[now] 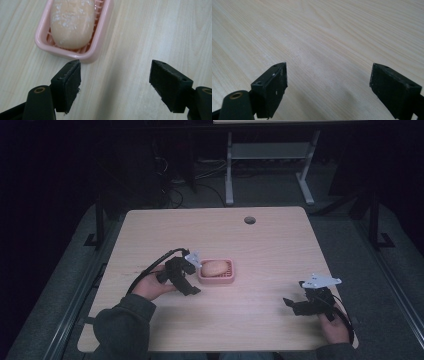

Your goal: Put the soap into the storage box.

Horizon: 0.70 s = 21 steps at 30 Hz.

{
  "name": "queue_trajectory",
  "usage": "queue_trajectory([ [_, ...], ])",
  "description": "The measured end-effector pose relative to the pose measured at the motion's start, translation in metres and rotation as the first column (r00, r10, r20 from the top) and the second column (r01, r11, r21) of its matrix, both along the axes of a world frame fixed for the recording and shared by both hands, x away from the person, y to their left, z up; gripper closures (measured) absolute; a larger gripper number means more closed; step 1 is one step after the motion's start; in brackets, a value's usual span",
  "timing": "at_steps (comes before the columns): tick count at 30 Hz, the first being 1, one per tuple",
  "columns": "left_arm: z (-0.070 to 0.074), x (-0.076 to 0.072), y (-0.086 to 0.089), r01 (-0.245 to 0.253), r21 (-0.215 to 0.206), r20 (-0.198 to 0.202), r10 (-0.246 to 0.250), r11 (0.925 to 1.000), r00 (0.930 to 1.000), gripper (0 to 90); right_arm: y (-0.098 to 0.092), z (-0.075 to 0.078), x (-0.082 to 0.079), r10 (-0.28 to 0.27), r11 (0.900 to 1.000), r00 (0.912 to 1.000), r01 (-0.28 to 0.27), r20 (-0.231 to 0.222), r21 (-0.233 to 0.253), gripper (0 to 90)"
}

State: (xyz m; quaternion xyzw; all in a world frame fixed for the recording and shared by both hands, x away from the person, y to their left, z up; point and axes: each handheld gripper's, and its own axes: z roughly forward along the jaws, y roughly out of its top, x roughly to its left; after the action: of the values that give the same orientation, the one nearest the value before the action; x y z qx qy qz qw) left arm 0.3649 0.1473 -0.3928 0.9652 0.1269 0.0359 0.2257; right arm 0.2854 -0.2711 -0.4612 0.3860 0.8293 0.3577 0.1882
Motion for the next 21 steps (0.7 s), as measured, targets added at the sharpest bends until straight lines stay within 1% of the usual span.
queue_trajectory([
  [3,-0.002,-0.003,0.005,-0.011,-0.001,-0.001,0.011,0.9999,0.9999,25.2,0.0,0.0,0.001,-0.001,1.0,1.0,0.001,-0.003,-0.005,14.1],
  [6,-0.004,-0.007,0.009,-0.014,0.002,-0.003,0.014,0.9999,0.9999,25.2,0.0,0.0,0.001,-0.003,1.0,1.0,0.003,-0.004,-0.007,14.1],
  [8,-0.005,-0.01,0.012,-0.016,-0.006,-0.001,0.016,0.9999,0.9999,25.2,0.0,-0.001,0.001,-0.004,1.0,1.0,0.004,-0.006,-0.009,14.1],
  [10,-0.005,-0.012,0.014,-0.011,0.0,0.006,0.011,0.9999,0.9999,25.2,0.0,-0.001,0.001,-0.006,1.0,0.9999,0.006,-0.009,-0.012,14.1],
  [12,-0.007,-0.015,0.016,-0.016,0.0,0.005,0.016,0.9999,0.9999,25.2,0.0,-0.001,0.001,-0.009,1.0,0.9999,0.009,-0.009,-0.01,14.2],
  [13,-0.007,-0.016,0.017,-0.019,-0.003,0.004,0.019,0.9998,0.9998,25.2,0.0,-0.001,0.001,-0.009,1.0,0.9999,0.009,-0.009,-0.011,14.2],
  [15,-0.007,-0.018,0.021,-0.017,-0.028,-0.013,0.017,0.9994,0.9998,24.7,0.0,-0.001,0.001,-0.01,1.0,0.9999,0.01,-0.009,-0.014,14.2],
  [21,-0.006,-0.026,0.028,-0.014,-0.03,0.005,0.014,0.9995,0.9999,24.8,-0.001,-0.002,0.001,-0.013,1.0,0.9998,0.012,-0.015,-0.014,14.1],
])
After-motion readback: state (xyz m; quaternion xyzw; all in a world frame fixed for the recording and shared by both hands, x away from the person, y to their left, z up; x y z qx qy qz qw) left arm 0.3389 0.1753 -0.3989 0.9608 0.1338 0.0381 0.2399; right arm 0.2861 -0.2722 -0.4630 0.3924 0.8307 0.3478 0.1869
